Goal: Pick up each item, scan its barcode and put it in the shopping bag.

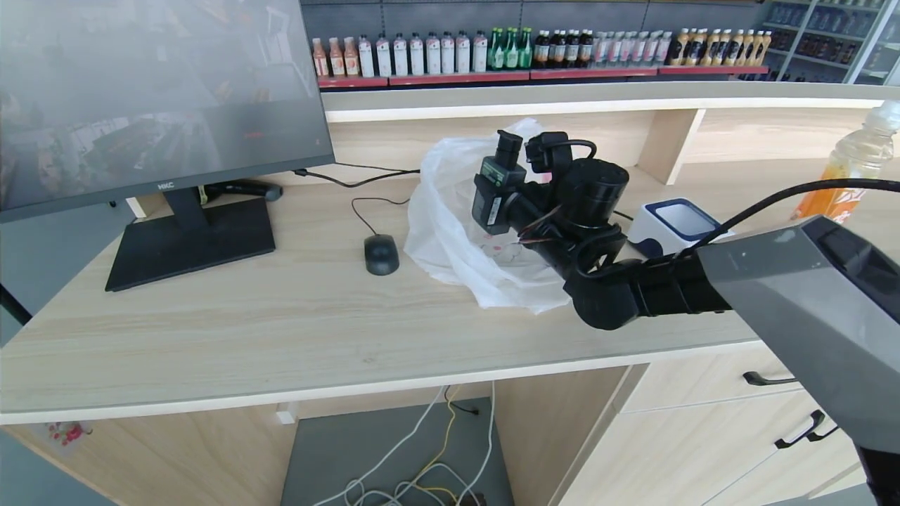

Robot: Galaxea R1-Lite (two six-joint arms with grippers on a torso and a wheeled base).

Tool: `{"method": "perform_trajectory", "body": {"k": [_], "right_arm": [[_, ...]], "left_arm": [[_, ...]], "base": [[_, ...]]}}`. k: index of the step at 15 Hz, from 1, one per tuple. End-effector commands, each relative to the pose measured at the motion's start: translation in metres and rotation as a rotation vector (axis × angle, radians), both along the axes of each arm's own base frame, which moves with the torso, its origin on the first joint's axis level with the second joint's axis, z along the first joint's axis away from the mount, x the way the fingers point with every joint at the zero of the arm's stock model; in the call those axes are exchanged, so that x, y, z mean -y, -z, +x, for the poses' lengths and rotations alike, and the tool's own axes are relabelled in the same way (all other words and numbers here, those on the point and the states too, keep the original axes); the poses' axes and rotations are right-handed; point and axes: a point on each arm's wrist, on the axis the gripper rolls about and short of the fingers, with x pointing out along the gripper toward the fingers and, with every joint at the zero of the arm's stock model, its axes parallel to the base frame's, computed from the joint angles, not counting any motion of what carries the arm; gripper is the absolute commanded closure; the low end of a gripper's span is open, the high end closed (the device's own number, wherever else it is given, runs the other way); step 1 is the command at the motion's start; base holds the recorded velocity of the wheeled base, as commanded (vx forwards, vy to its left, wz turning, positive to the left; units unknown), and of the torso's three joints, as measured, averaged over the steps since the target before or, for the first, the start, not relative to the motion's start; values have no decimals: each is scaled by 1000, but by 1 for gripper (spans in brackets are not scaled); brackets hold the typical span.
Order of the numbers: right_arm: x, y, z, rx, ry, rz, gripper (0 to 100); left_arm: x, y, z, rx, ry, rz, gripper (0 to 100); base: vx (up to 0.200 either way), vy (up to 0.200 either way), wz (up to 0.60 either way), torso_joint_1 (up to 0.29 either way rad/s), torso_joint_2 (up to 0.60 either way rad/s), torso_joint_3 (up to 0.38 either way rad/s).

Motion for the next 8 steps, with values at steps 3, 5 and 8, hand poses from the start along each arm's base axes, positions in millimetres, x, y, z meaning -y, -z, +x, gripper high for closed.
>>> {"method": "perform_trajectory", "body": {"k": [3, 5, 8], "right_arm": [[-10, 15, 18, 21, 4, -3, 100], [-14, 18, 26, 40, 6, 3, 100], [-16, 22, 27, 28, 10, -32, 100]], "left_arm": [[0, 0, 0, 0, 0, 0, 0], [0, 0, 0, 0, 0, 0, 0], [0, 0, 0, 0, 0, 0, 0]], "base": [[0, 0, 0, 0, 0, 0], [0, 0, 0, 0, 0, 0], [0, 0, 0, 0, 0, 0]]}}
